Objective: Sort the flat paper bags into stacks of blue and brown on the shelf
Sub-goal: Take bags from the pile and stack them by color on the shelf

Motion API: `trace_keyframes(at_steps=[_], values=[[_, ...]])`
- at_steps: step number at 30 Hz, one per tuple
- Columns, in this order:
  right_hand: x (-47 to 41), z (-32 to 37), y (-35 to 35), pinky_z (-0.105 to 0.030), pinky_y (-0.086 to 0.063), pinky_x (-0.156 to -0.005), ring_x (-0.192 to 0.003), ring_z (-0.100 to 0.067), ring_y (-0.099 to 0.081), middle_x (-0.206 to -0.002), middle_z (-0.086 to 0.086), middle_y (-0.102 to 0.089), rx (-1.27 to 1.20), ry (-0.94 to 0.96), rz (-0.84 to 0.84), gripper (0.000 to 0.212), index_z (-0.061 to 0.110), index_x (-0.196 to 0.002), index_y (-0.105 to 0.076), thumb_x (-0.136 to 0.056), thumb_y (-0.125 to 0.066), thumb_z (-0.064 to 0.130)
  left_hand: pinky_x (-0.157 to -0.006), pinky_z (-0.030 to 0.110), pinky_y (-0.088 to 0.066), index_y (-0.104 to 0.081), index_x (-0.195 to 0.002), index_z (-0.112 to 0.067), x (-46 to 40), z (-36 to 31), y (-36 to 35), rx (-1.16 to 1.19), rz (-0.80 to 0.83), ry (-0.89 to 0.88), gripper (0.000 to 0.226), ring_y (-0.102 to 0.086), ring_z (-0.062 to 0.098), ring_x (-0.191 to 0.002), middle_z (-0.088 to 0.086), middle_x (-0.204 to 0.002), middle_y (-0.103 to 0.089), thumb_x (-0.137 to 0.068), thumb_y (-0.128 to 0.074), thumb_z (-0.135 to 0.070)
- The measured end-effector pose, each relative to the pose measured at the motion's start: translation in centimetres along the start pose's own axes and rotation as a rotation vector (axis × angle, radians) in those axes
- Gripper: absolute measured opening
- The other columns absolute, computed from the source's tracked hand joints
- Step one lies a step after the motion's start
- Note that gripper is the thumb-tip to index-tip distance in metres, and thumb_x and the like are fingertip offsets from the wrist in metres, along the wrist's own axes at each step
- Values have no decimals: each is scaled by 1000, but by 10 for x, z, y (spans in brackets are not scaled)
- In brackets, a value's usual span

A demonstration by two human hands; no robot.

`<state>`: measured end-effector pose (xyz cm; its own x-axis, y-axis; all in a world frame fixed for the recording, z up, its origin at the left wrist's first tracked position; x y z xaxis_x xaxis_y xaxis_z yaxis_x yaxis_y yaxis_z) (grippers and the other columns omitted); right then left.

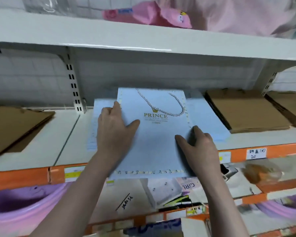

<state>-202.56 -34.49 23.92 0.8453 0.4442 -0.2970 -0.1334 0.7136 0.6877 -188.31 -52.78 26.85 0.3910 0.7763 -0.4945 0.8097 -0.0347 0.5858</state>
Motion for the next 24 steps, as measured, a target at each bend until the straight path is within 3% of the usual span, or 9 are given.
trace_keyframes(at_steps=[4,9,11,16,21,24], values=[[-55,-44,31,-33,-27,-65,-77,-26,-38,-91,-5,-40,8,28,14,34,12,-99,-44,-88,-58,41,-94,33,-32,-39,-139,-6,-9,-52,-54,-11,0,58,68,-39,31,-120,17,-126,-45,-81,-66,-29],[-103,-81,37,-34,-28,-62,-74,-28,-40,-89,-8,-43,16,63,55,37,8,-88,-40,-88,-59,39,-78,28,-26,-44,-130,-2,-20,-79,-102,-52,22,38,57,-39,31,-113,18,-115,-48,-83,-63,-27],[-118,-91,35,-33,-32,-63,-75,-29,-42,-92,-9,-43,25,56,82,37,8,-90,-41,-88,-58,40,-79,29,-29,-46,-127,0,-25,-83,-118,-66,48,45,53,-40,32,-112,18,-115,-48,-84,-63,-27],[-159,-104,31,-31,-32,-67,-77,-27,-42,-95,-8,-40,69,65,147,36,4,-101,-47,-91,-55,38,-72,30,-26,-46,-95,-1,-40,-92,-149,-82,58,50,30,-43,34,-100,17,-98,-47,-83,-62,-24],[-189,-111,27,-31,-33,-74,-86,-25,-39,-94,-8,-40,128,83,133,34,3,-107,-51,-90,-52,33,-78,32,-32,-52,-107,4,-55,-92,-178,-89,93,47,36,-47,34,-103,20,-108,-53,-84,-62,-23],[-196,-114,19,-32,-29,-76,-88,-24,-36,-94,-9,-42,196,98,156,27,6,-99,-49,-91,-47,33,-76,33,-34,-51,-108,3,-59,-87,-191,-110,123,58,35,-48,34,-104,19,-110,-54,-86,-60,-23]])
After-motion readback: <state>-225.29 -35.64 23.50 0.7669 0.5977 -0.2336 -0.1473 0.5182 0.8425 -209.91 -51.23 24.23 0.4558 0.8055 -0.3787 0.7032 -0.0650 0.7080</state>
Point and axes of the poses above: each hand's wrist, its own x-axis away from the middle knuckle, its own y-axis out of the back of the hand, z = x × y, the point moved 7 cm from there along -x, towards the middle knuckle
